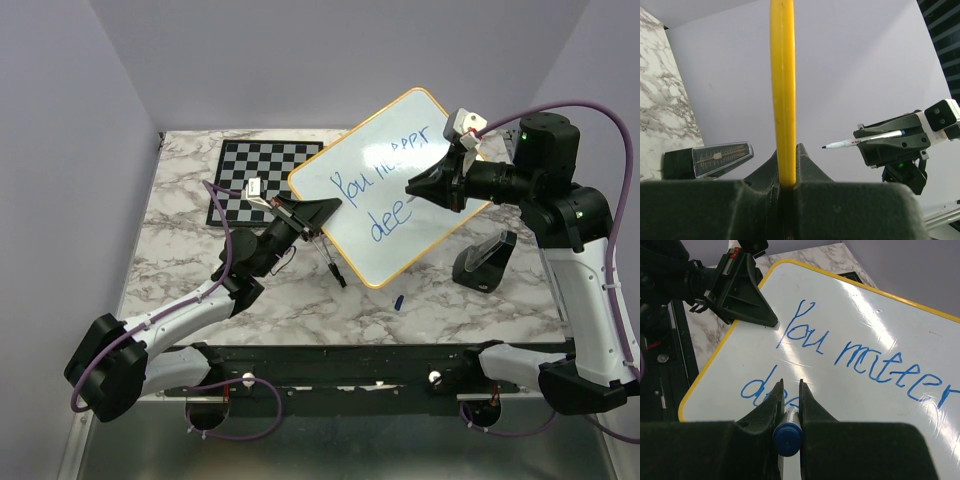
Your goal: Write a sentence on the whiteboard
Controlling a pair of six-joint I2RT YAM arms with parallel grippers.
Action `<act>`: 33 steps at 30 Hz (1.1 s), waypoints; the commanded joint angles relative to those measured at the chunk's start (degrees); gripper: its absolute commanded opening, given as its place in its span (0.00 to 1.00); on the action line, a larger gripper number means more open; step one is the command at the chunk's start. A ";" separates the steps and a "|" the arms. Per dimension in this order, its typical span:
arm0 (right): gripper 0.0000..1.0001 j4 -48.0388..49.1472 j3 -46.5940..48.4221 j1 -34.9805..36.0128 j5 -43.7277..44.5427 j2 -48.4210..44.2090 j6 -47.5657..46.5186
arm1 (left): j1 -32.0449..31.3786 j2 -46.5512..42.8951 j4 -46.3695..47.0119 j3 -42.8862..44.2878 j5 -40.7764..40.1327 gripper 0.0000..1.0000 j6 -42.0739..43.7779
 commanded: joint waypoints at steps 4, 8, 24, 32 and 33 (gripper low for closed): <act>0.01 -0.74 0.66 -0.22 -1.81 -0.37 -0.91 | 0.32 -3.20 12.60 0.87 0.21 0.00 -3.39; 0.00 -1.09 0.58 -0.31 -2.69 -0.29 -1.26 | 0.32 -3.29 12.51 0.69 0.12 0.00 -3.39; 0.01 -1.62 0.75 -0.22 -3.30 -0.02 -1.70 | 0.41 -3.47 12.51 0.61 0.12 0.00 -3.39; 0.00 -1.88 1.02 -0.31 -3.30 0.07 -1.87 | 0.32 -3.29 12.86 0.43 0.12 0.00 -3.48; 0.01 -1.97 1.10 -0.31 -3.30 0.07 -1.96 | 0.32 -3.29 12.78 0.43 0.12 0.00 -3.48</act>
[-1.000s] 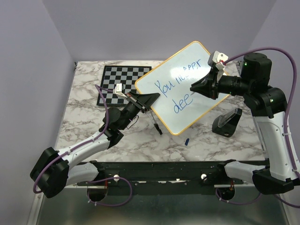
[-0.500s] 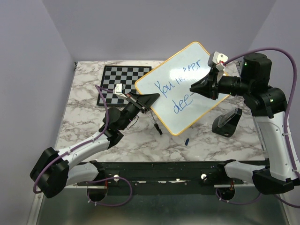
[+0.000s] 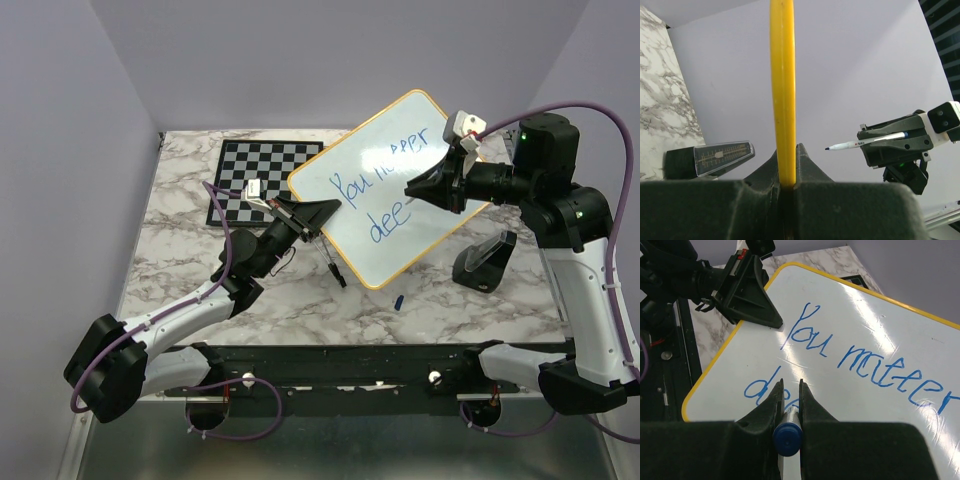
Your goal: Write a sentence on the whiteboard
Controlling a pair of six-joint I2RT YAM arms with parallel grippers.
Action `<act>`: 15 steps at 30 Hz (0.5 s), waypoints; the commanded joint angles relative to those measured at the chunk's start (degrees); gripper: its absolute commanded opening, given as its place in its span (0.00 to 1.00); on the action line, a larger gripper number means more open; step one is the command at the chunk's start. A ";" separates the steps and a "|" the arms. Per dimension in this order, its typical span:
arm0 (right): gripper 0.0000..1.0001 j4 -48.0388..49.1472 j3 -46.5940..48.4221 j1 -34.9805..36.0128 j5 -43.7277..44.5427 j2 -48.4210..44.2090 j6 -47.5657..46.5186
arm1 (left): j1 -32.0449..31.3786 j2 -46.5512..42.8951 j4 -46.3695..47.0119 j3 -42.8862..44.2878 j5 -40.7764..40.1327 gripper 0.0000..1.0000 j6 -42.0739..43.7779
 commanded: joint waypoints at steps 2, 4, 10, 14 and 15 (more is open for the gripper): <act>0.00 -1.69 1.28 -0.31 -1.45 0.15 -0.56 | 0.27 -3.05 12.86 0.87 0.21 0.00 -3.39; 0.00 -1.95 1.28 -0.31 -1.36 0.15 -0.65 | 0.27 -3.05 12.86 0.87 0.21 0.00 -3.39; 0.00 -2.74 1.63 -0.31 1.19 0.68 -1.27 | 0.36 -2.97 13.13 0.60 0.21 0.00 -3.57; 0.00 -4.23 3.30 -0.40 0.92 1.91 -1.88 | 0.71 -2.18 14.44 0.69 0.21 0.00 -4.01; 0.01 -4.67 3.74 -0.40 0.93 2.26 -2.14 | 0.71 -2.17 14.45 0.78 0.12 0.00 -4.09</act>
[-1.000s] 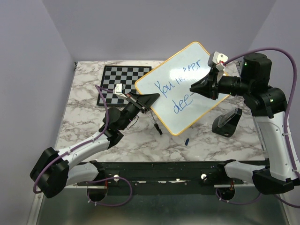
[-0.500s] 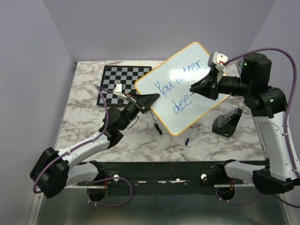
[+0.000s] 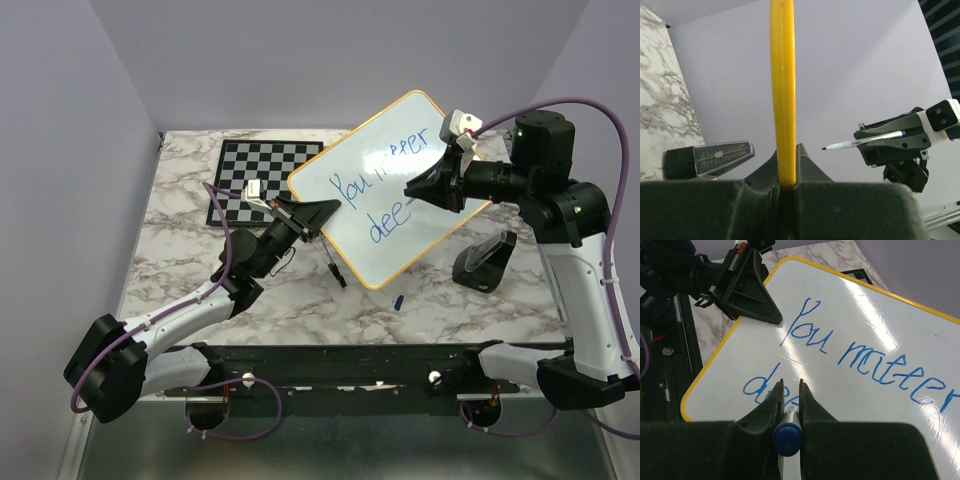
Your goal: Write a sentence on the whiteboard
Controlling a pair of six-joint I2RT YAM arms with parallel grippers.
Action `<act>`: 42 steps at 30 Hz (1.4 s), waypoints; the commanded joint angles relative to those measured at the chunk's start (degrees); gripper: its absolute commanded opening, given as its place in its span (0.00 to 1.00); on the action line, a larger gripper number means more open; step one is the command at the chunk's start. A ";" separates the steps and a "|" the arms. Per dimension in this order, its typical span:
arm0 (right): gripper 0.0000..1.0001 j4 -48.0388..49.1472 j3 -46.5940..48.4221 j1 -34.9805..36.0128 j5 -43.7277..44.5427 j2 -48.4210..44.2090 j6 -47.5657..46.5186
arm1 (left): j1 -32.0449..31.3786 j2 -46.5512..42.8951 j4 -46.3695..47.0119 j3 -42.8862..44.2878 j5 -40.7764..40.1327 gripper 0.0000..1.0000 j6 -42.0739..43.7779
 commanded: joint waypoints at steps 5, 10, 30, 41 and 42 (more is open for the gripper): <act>0.00 -4.34 2.37 -0.46 0.82 2.75 -2.02 | 0.69 -2.44 14.25 0.62 0.14 0.00 -3.86; 0.00 -0.83 0.96 -0.38 5.56 3.10 -0.88 | 0.78 -2.17 14.25 1.24 0.14 0.00 -3.86; 0.01 -0.99 -2.65 -0.38 6.53 4.42 -1.14 | 1.13 -1.73 14.86 1.42 1.81 0.00 -4.21; 0.01 -4.34 -8.62 -0.38 7.23 -0.85 -2.90 | 1.57 -1.30 15.30 1.06 1.81 0.00 -4.29; 0.01 -4.42 -9.06 -0.38 7.32 -1.11 -2.98 | 1.66 -1.21 15.39 1.06 1.81 0.00 -4.38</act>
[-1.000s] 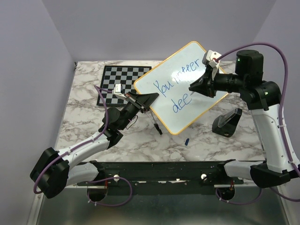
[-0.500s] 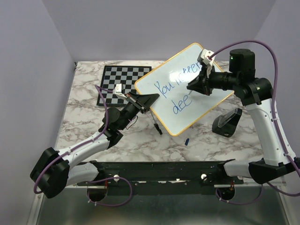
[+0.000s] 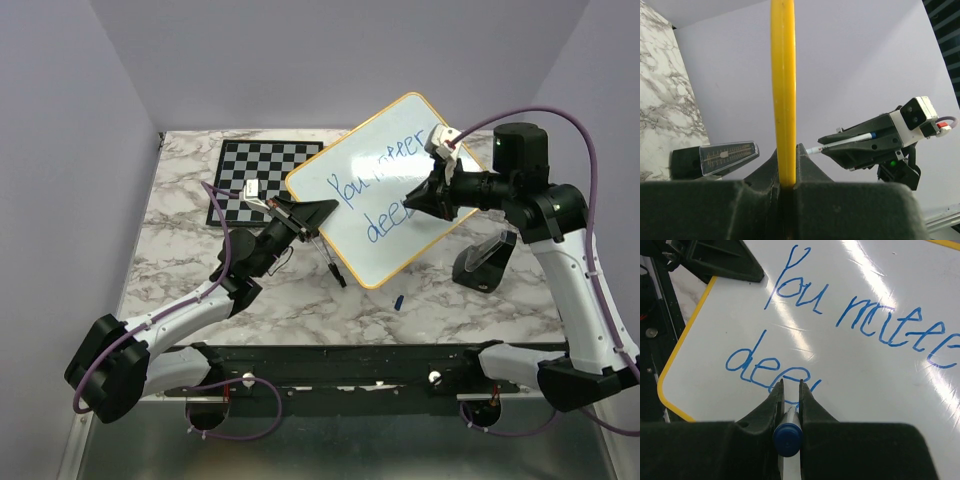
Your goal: Write a sentence on the whiteboard
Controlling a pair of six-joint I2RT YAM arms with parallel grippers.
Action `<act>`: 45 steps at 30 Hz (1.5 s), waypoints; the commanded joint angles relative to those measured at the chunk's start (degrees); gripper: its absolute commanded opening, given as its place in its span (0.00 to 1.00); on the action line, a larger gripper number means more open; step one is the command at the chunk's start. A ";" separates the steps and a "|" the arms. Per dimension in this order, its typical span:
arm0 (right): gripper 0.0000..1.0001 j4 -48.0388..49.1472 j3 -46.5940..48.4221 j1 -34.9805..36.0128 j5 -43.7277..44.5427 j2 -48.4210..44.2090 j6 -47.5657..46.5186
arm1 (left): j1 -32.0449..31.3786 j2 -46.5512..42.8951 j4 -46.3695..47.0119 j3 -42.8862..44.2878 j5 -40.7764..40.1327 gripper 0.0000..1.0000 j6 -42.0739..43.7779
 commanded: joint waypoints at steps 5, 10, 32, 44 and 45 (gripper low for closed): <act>0.01 -4.82 -1.63 -0.38 0.91 -1.40 -1.48 | 0.19 -0.74 15.68 1.70 0.68 0.00 -4.62; 0.01 -2.11 1.44 -0.38 0.83 -0.35 0.01 | 0.20 -0.83 15.24 1.70 0.59 0.00 -4.45; 0.00 4.49 5.66 -0.82 6.44 4.49 4.41 | 0.19 -0.74 15.94 1.17 0.85 0.00 -4.80; 0.01 0.10 3.47 -1.61 6.01 2.39 1.95 | 0.46 -1.36 15.24 1.35 0.85 0.00 -4.54; 0.01 -0.42 3.30 -1.52 5.66 2.12 1.34 | 0.54 -1.27 15.24 1.43 0.77 0.00 -4.62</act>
